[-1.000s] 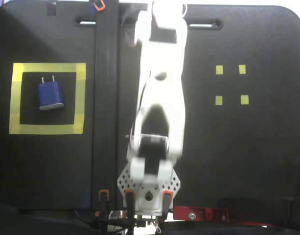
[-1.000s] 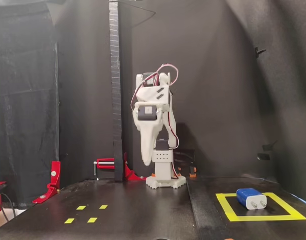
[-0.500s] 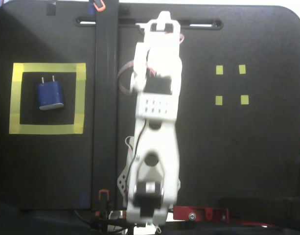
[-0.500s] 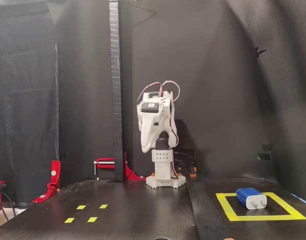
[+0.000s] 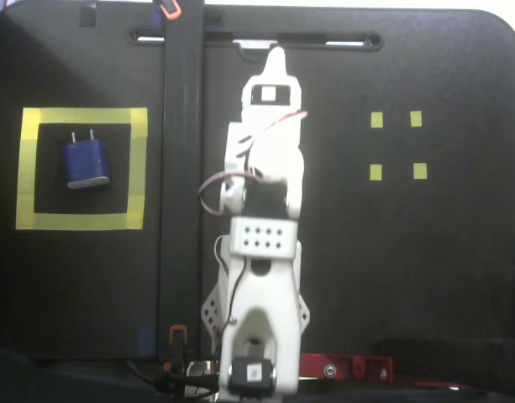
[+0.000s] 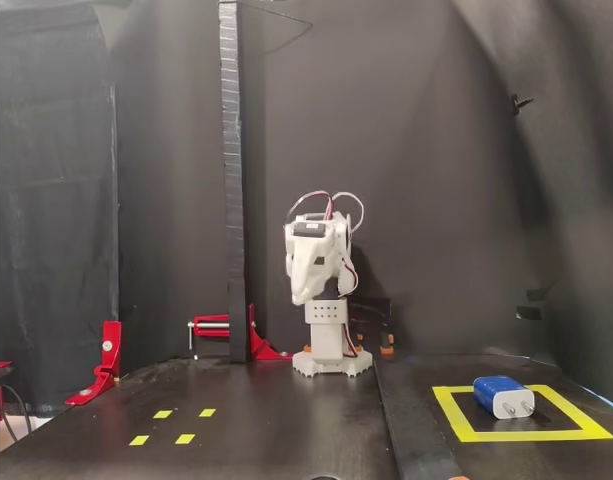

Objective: Grasp the block and place it in the designated area.

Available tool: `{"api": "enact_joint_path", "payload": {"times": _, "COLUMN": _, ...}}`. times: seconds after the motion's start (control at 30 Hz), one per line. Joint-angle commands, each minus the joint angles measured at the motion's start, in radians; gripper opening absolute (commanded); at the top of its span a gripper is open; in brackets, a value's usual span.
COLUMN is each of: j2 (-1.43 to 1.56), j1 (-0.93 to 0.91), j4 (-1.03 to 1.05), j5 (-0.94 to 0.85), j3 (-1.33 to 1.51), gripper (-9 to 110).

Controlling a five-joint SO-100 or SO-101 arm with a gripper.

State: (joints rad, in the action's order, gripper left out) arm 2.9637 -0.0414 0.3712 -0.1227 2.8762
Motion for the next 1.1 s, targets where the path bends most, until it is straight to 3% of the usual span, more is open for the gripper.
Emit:
{"api": "enact_joint_path", "payload": {"times": 0.0, "j2": 0.072, "j1": 0.009, "j4": -0.012, "j5": -0.008, "j3": 0.048, "gripper": 0}}
{"api": "enact_joint_path", "payload": {"times": 0.5, "j2": 0.281, "j1": 0.009, "j4": 0.037, "j5": -0.031, "j3": 0.264, "gripper": 0}}
{"api": "enact_joint_path", "payload": {"times": 1.07, "j2": 0.344, "j1": 0.067, "j4": 0.376, "j5": -0.028, "j3": 0.265, "gripper": 0}}
